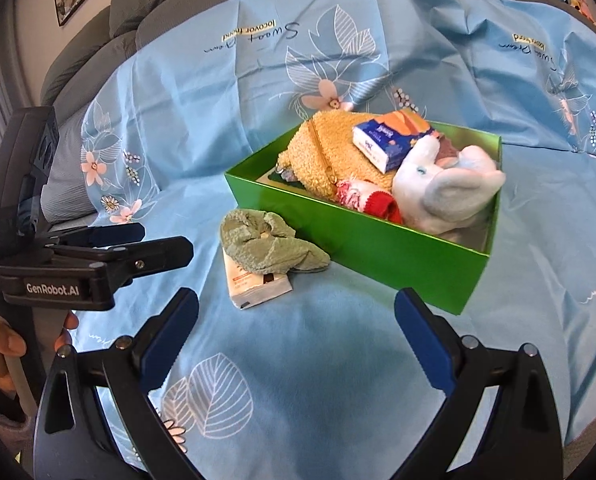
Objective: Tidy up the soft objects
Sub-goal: 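Move the left gripper down to the green cloth, then grasp the green cloth with the left gripper and lift it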
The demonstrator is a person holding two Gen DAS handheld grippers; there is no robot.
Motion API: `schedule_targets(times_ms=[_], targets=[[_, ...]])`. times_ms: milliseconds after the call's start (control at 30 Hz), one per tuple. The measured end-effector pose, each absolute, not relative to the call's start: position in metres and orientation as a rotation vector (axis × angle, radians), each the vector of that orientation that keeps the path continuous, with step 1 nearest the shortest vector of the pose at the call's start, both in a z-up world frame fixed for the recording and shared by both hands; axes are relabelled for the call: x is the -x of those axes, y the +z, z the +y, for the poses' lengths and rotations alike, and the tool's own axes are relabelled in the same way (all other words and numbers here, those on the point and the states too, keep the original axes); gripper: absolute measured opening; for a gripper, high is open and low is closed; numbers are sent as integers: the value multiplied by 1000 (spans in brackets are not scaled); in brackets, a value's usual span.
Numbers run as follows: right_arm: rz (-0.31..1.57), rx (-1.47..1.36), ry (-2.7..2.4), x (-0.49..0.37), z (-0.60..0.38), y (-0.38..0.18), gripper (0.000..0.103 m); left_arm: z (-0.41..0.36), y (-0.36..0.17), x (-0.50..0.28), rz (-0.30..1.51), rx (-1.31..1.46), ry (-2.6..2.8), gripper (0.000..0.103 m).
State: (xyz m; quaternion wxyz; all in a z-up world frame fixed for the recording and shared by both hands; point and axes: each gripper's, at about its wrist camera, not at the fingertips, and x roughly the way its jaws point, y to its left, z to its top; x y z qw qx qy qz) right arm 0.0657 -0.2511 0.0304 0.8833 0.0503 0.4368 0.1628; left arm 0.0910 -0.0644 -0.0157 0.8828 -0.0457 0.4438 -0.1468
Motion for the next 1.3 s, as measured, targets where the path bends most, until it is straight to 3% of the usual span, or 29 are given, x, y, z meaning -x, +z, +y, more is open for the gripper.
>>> schedule_targets(times_ms=[633, 767, 867, 967, 1067, 1300], targets=[[972, -125, 404, -105, -231, -15, 97, -74, -44, -130, 914, 157, -460, 102], [989, -140, 420, -111, -227, -21, 93, -78, -51, -138, 944, 171, -488, 80], [1004, -158, 436, -116, -224, -25, 87, -80, -53, -140, 949, 168, -501, 77], [1016, -173, 445, -119, -222, -28, 82, -81, -53, -141, 951, 176, -511, 65], [1018, -174, 460, -120, -219, -29, 71, -78, -54, -144, 957, 205, -526, 59], [1008, -161, 494, -124, -214, -27, 34, -74, -55, -147, 966, 229, -521, 30]])
